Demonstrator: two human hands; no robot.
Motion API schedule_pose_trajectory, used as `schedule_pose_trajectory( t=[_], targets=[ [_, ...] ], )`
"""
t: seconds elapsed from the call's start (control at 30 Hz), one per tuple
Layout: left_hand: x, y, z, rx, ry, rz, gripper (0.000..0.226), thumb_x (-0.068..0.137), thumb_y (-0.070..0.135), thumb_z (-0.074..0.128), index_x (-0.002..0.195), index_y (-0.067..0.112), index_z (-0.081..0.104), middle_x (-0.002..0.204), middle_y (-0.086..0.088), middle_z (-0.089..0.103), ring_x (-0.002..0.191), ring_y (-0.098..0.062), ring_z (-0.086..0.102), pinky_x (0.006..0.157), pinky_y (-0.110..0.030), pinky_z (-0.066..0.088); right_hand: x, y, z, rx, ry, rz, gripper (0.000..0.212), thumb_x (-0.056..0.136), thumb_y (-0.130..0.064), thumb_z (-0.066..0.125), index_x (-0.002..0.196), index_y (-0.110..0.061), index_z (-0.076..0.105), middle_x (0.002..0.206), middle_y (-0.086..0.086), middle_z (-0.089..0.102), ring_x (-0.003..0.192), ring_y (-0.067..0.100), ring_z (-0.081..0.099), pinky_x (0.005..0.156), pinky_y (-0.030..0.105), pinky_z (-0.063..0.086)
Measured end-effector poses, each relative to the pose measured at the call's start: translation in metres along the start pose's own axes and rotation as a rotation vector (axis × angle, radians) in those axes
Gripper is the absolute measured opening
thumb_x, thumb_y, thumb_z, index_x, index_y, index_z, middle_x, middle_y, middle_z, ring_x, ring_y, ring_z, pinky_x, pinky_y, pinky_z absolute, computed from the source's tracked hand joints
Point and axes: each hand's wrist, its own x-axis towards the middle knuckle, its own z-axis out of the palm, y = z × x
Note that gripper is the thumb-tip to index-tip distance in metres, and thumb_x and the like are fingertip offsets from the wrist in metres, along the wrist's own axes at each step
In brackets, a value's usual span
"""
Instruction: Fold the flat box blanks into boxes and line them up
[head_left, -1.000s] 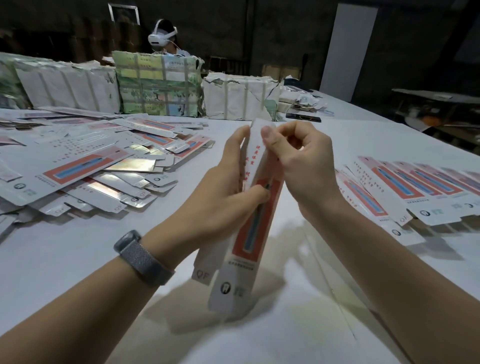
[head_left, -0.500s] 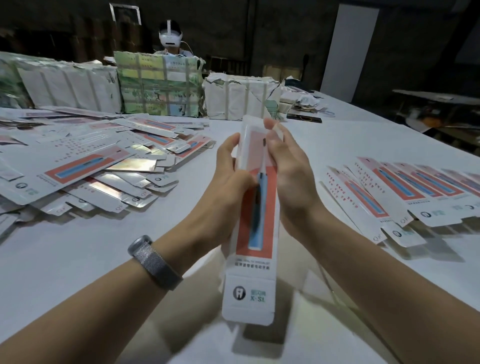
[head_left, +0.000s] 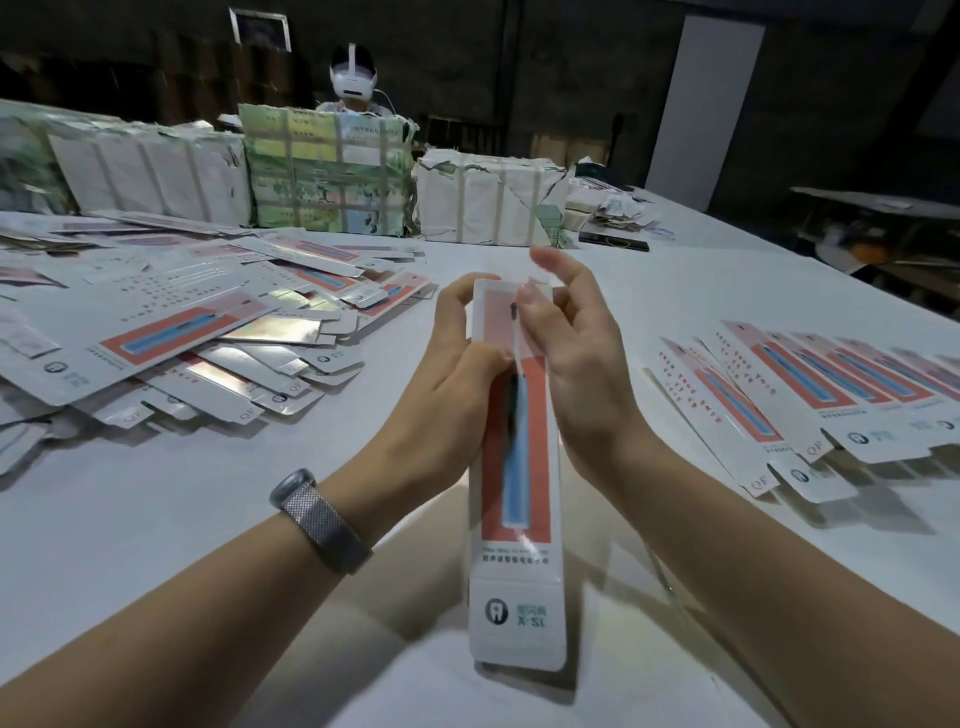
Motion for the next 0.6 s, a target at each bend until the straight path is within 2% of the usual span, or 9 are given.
schedule_pose_trajectory(
  t=[0.07, 0.13, 0.2, 0.3, 0.4, 0.43, 0.5, 0.6],
  targets=[
    [0.000, 0.000, -0.001, 0.001, 0.005, -0.010, 0.035, 0.085, 0.018, 0.040, 0.116, 0.035, 0.040, 0.075, 0.010, 0.063, 0.068, -0.006, 0.061, 0.062, -0.021, 0.052, -0.001, 0.001, 0.000, 0.021, 0.021, -0.004, 0.003, 0.100, -0.026, 0.055, 0.103, -0.026, 0.055, 0.089, 0.010, 0.053, 0.080, 0.022, 0.058, 0.082, 0.043, 0.054],
    [0.000, 0.000, -0.001, 0.010, 0.003, -0.010, 0.033, 0.086, 0.019, 0.039, 0.114, 0.037, 0.039, 0.069, 0.012, 0.061, 0.065, -0.006, 0.059, 0.060, -0.020, 0.050, -0.001, 0.003, 0.000, 0.033, 0.035, 0.014, 0.010, 0.099, -0.027, 0.055, 0.091, -0.020, 0.055, 0.085, 0.009, 0.056, 0.076, 0.021, 0.057, 0.077, 0.043, 0.052],
    [-0.001, 0.000, 0.000, 0.007, 0.003, -0.011, 0.032, 0.087, 0.020, 0.039, 0.114, 0.037, 0.040, 0.068, 0.012, 0.061, 0.063, -0.005, 0.058, 0.059, -0.020, 0.050, 0.000, 0.004, 0.000, 0.052, 0.030, 0.017, 0.013, 0.097, -0.030, 0.056, 0.088, -0.020, 0.055, 0.084, 0.008, 0.057, 0.074, 0.020, 0.056, 0.073, 0.040, 0.051],
    [0.000, 0.001, 0.000, -0.018, 0.025, -0.035, 0.035, 0.084, 0.019, 0.040, 0.117, 0.031, 0.042, 0.071, 0.012, 0.063, 0.064, -0.004, 0.059, 0.059, -0.018, 0.049, 0.001, 0.006, 0.000, 0.059, 0.010, 0.007, 0.010, 0.091, -0.034, 0.057, 0.100, -0.029, 0.056, 0.100, 0.003, 0.061, 0.080, 0.021, 0.063, 0.076, 0.033, 0.055],
    [0.000, 0.001, 0.002, -0.018, 0.012, -0.071, 0.043, 0.083, 0.022, 0.041, 0.126, 0.028, 0.041, 0.076, 0.015, 0.066, 0.068, -0.002, 0.063, 0.061, -0.017, 0.050, 0.003, 0.009, -0.003, 0.086, 0.018, -0.016, 0.026, 0.099, -0.021, 0.057, 0.117, -0.039, 0.050, 0.109, -0.014, 0.060, 0.095, 0.010, 0.068, 0.078, 0.026, 0.058],
    [0.000, 0.002, 0.003, -0.013, 0.006, -0.077, 0.047, 0.083, 0.023, 0.041, 0.130, 0.029, 0.040, 0.078, 0.016, 0.067, 0.069, -0.002, 0.064, 0.062, -0.017, 0.051, 0.004, 0.009, -0.004, 0.127, 0.019, -0.012, 0.032, 0.099, -0.017, 0.057, 0.120, -0.039, 0.048, 0.109, -0.014, 0.061, 0.098, 0.012, 0.068, 0.078, 0.026, 0.058],
    [-0.002, 0.002, 0.003, -0.015, 0.001, -0.096, 0.056, 0.084, 0.025, 0.041, 0.138, 0.037, 0.031, 0.083, 0.017, 0.070, 0.072, -0.004, 0.068, 0.064, -0.018, 0.053, 0.005, 0.008, -0.007, 0.197, 0.030, 0.012, 0.040, 0.097, -0.011, 0.059, 0.125, -0.035, 0.046, 0.113, -0.001, 0.063, 0.102, 0.022, 0.069, 0.082, 0.033, 0.059],
    [-0.004, 0.005, 0.001, -0.022, 0.001, -0.125, 0.065, 0.086, 0.030, 0.042, 0.142, 0.053, 0.017, 0.088, 0.007, 0.073, 0.069, -0.010, 0.071, 0.063, -0.021, 0.055, 0.008, 0.006, -0.010, 0.271, 0.042, 0.035, 0.040, 0.092, -0.003, 0.063, 0.124, -0.025, 0.052, 0.109, 0.005, 0.065, 0.101, 0.028, 0.069, 0.083, 0.036, 0.059]
  ],
)
